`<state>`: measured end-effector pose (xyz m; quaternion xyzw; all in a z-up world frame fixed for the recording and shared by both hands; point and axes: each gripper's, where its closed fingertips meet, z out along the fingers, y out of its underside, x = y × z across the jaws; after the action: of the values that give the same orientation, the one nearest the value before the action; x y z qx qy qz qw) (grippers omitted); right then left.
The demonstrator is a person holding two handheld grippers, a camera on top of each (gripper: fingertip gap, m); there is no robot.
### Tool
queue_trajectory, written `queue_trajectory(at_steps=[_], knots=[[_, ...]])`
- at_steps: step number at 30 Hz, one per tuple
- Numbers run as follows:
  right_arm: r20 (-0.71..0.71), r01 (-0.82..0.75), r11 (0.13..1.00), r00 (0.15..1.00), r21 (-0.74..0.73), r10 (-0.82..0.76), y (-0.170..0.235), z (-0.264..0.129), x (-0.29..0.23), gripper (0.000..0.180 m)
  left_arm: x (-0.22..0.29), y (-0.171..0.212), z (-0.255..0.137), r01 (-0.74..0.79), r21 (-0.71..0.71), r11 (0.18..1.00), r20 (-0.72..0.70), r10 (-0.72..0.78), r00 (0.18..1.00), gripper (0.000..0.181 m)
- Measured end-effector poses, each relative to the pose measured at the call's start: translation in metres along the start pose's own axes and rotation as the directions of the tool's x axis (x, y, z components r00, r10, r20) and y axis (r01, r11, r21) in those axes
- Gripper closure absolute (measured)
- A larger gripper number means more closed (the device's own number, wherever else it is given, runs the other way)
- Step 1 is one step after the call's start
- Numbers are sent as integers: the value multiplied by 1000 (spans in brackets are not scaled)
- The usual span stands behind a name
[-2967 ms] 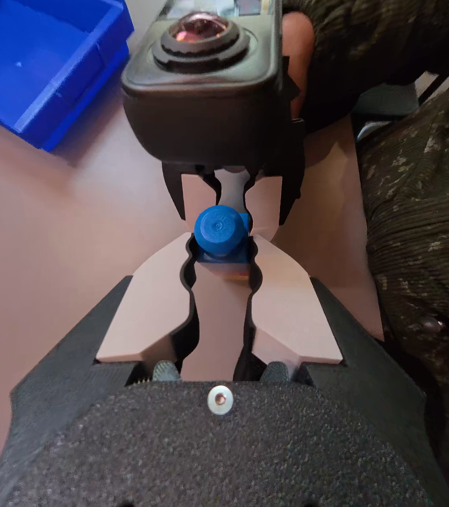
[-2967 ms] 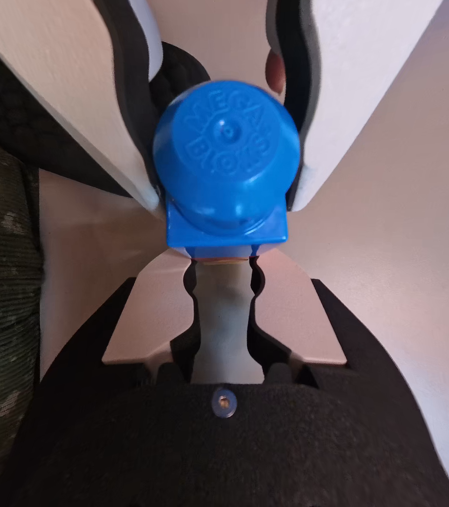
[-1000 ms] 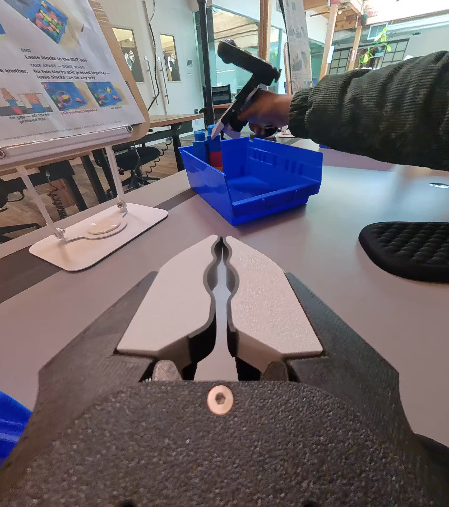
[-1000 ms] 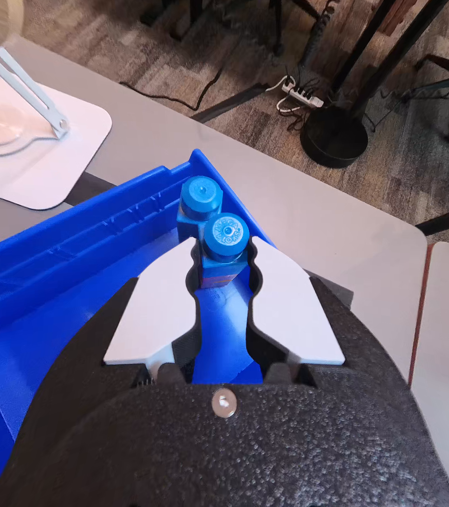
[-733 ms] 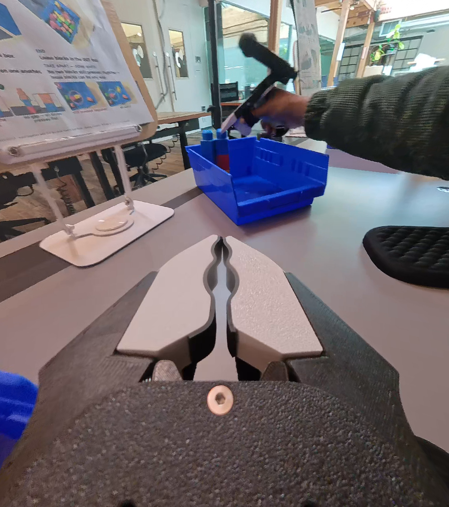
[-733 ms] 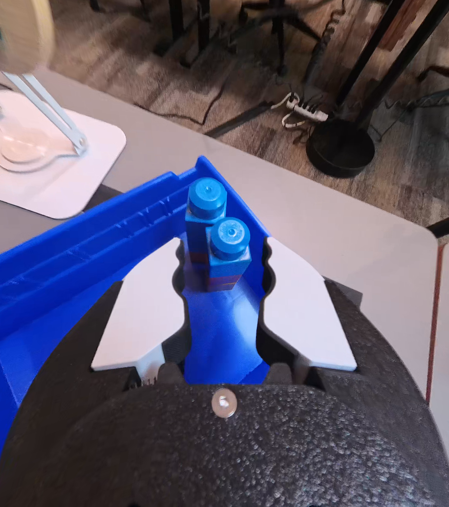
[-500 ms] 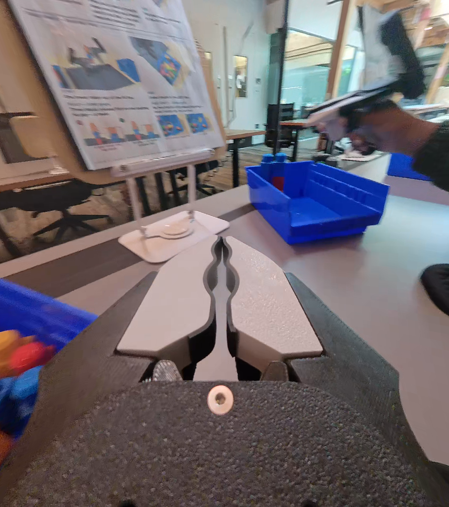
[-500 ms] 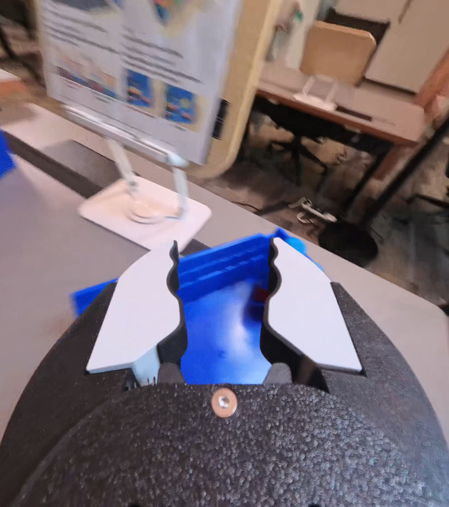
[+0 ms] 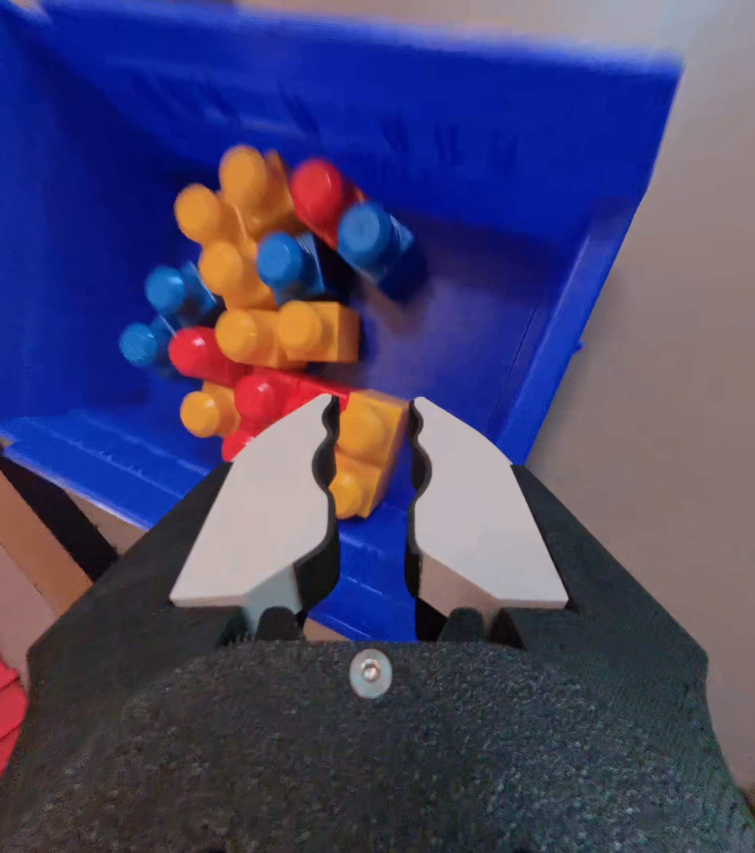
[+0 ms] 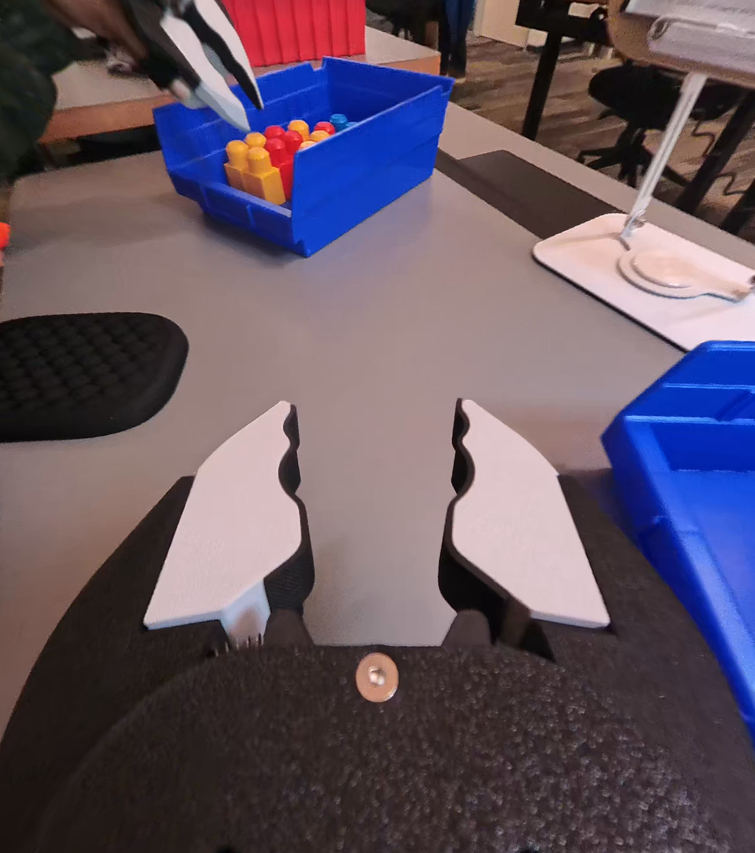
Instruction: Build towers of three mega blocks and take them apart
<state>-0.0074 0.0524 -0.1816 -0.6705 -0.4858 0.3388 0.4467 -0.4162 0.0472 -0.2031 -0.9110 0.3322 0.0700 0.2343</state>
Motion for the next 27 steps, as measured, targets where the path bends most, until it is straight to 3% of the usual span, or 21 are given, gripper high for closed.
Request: queue_trajectory(at_steps=[4, 9, 16, 21, 27], knots=[[52, -51, 998, 997, 22, 50, -1, 3, -4, 116, -4, 34, 26, -108, -252, 962, -45, 99, 994, 143], [55, -64, 998, 997, 28, 62, 1, 2, -3, 118, -1, 48, 39, -203, -354, 913, -97, 180, 979, 146], [89, -17, 1000, 996, 22, 15, -9, 10, -20, 119, 25, -25, -12, -224, -66, 972, -34, 222, 974, 147], [130, 136, 991, 983, -12, -133, -25, 36, -54, 119, 118, -91, -45, -341, 174, 924, -161, 369, 916, 147], [167, 305, 951, 942, -53, -293, -30, 73, -97, 117, 230, -135, -40, -472, 312, 824, -265, 553, 790, 147]])
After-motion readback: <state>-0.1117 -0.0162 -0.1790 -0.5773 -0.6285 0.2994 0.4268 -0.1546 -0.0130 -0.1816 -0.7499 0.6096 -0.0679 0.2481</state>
